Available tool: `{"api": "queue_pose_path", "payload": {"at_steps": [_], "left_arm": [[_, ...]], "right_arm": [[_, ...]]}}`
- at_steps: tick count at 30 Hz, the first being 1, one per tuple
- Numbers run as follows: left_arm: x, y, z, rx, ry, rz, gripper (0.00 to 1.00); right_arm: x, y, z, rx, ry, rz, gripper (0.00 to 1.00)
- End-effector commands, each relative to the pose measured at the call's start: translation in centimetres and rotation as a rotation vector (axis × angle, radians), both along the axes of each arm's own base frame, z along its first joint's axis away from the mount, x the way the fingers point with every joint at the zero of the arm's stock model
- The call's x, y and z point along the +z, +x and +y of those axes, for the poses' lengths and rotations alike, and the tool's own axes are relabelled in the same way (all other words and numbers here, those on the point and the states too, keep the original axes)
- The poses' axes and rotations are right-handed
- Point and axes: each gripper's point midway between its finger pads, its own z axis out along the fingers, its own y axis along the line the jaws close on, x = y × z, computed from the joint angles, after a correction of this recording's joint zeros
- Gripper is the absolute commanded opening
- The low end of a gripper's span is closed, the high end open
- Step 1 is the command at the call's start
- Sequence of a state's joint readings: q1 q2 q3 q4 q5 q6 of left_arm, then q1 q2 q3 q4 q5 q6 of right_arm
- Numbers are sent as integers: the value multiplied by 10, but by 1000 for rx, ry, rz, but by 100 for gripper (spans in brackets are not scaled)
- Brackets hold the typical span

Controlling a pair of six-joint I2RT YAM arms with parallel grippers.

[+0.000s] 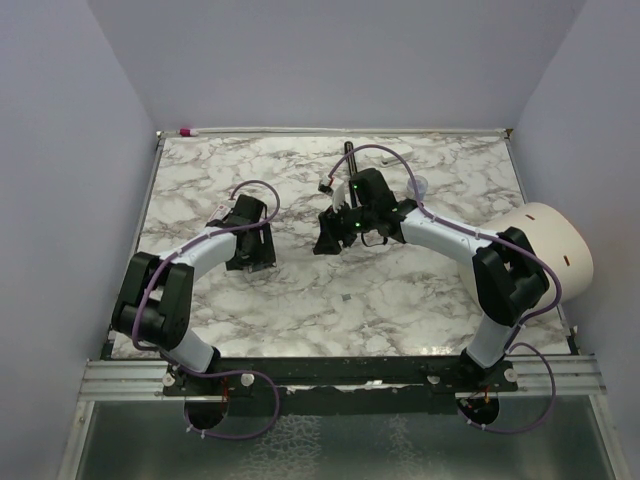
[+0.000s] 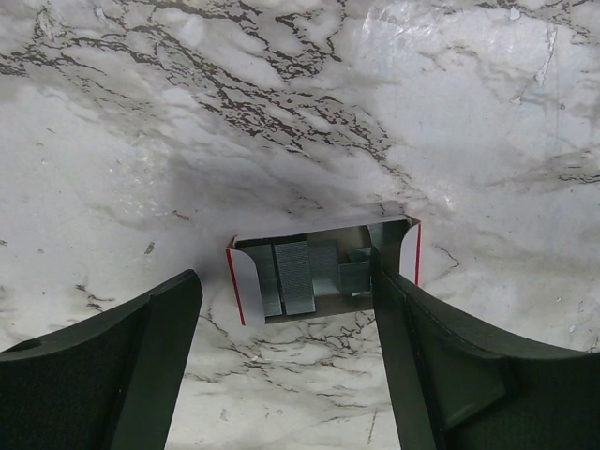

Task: Unload the staples from the stapler
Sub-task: Adjust the staple in the staple box.

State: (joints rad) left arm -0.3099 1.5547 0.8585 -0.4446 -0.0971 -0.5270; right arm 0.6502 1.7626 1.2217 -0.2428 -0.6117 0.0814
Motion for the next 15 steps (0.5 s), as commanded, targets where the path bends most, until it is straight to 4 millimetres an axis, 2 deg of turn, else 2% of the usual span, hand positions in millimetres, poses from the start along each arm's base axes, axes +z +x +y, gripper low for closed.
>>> {"api": "queue_pose_path", "payload": {"at_steps": [1, 8, 15], "left_arm": [[-6, -2, 2, 9, 34, 25, 76], [-4, -2, 4, 17, 36, 15, 71], [1, -1, 1, 13, 17, -7, 71]], "right_arm": [[9, 0, 2, 19, 23, -20, 54], [9, 0, 1, 20, 21, -22, 54], [7, -1, 2, 23, 21, -13, 54]]}}
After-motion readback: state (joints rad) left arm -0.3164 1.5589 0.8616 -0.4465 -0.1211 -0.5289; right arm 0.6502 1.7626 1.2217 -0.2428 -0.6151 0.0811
